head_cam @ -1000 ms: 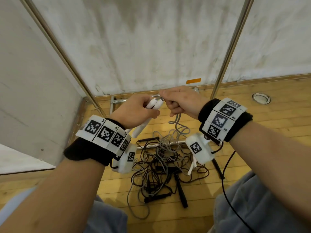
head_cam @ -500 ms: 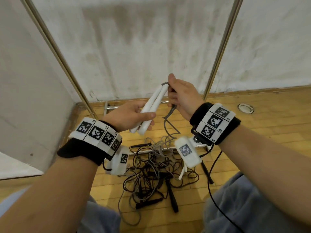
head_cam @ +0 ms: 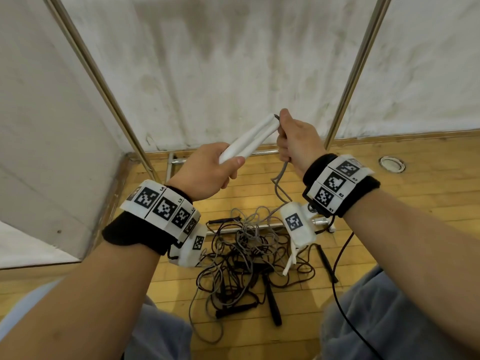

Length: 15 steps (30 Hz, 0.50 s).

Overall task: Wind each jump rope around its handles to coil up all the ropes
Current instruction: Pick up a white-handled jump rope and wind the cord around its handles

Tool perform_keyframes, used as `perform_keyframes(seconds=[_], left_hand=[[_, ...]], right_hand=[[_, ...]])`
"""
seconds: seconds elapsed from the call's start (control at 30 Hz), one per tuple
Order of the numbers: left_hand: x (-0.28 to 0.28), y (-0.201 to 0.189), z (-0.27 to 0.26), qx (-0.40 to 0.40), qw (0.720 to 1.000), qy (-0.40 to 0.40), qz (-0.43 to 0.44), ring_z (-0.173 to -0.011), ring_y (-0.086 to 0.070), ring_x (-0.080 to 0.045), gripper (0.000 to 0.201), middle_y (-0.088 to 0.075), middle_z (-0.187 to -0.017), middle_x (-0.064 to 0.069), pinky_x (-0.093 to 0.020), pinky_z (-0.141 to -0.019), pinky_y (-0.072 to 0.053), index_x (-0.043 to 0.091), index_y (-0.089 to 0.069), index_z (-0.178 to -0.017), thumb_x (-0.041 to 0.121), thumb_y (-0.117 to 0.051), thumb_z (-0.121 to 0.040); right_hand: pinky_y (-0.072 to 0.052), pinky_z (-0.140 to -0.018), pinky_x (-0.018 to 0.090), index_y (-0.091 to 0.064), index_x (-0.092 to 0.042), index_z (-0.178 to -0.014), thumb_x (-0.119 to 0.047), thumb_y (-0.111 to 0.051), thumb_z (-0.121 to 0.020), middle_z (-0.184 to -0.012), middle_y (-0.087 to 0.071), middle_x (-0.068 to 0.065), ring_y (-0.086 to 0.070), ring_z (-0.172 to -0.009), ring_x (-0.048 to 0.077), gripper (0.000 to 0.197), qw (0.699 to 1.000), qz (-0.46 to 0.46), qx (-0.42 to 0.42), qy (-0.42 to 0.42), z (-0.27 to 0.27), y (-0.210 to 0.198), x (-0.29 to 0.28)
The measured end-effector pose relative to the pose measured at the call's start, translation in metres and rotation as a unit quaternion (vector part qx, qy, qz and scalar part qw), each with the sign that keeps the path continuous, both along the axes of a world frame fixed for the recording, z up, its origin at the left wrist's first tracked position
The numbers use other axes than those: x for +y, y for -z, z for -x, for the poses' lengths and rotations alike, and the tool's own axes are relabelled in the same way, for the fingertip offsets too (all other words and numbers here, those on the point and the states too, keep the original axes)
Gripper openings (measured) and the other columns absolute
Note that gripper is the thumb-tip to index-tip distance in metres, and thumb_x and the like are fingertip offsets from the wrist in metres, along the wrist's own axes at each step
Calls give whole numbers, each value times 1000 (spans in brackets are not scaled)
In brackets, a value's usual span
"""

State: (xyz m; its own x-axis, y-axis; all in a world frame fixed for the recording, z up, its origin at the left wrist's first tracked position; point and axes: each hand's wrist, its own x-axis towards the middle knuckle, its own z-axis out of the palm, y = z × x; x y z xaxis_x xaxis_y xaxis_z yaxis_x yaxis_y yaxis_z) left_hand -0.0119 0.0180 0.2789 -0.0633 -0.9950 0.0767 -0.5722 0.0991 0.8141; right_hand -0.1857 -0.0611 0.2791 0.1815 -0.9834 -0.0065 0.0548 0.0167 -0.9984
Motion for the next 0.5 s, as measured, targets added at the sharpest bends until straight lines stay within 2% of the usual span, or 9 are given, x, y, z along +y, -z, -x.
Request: perform_keyframes(seconds=[0.07, 0.13, 0.17, 0.27, 0.4, 0.5], left_hand=[[-3, 1, 2, 34, 999, -3, 12, -42, -48, -5, 19, -57, -50, 13, -19, -42, -39, 20, -55, -79, 24, -52, -97], [-8, 1, 6, 121, 992, -29, 21, -47, -51, -7, 15, -57, -57, 10, -21, -43, -40, 19, -55, -85, 23, -50, -98], [-12, 1, 7, 165, 985, -50, 20, -51, -55, -8, 11, -58, -61, 9, -22, -44, -42, 20, -55, -91, 24, -49, -99], [-20, 1, 11, 237, 968, -78, 4, -56, -61, -11, 7, -57, -68, 6, -21, -43, -42, 24, -52, -99, 27, -46, -100], [-30, 5, 20, 263, 958, -110, 5, -48, -47, -10, 9, -53, -66, 4, -21, -41, -34, 19, -52, -95, 25, -48, -99], [-36, 8, 21, 237, 965, -116, 10, -46, -46, -11, 7, -54, -58, 7, -22, -41, -35, 15, -57, -90, 22, -59, -93]], right_hand=[[-32, -47, 29, -44, -19, -60, -48, -39, -96, -47, -36, -4, -32, -42, 14, 47, 1000, 8, 22, 11, -3, 4, -5], [-46, -59, 34, -50, -19, -59, -49, -35, -97, -50, -49, -1, -48, -50, 18, 51, 998, 15, 53, 8, -7, 8, -7], [-48, -65, 35, -53, -19, -60, -47, -33, -98, -52, -53, -1, -53, -56, 20, 51, 998, 14, 65, -6, -10, 10, -8], [-44, -68, 36, -54, -16, -68, -39, -34, -100, -56, -53, 0, -55, -59, 20, 44, 995, -12, 68, -68, -18, 15, -6], [-43, -63, 32, -56, -13, -77, -24, -37, -101, -58, -50, 1, -54, -56, 16, 32, 993, -21, 57, -103, -24, 15, -4], [-46, -66, 36, -57, -12, -77, -21, -39, -100, -59, -53, 4, -53, -57, 19, 31, 991, -8, 78, -111, -25, 16, -1]])
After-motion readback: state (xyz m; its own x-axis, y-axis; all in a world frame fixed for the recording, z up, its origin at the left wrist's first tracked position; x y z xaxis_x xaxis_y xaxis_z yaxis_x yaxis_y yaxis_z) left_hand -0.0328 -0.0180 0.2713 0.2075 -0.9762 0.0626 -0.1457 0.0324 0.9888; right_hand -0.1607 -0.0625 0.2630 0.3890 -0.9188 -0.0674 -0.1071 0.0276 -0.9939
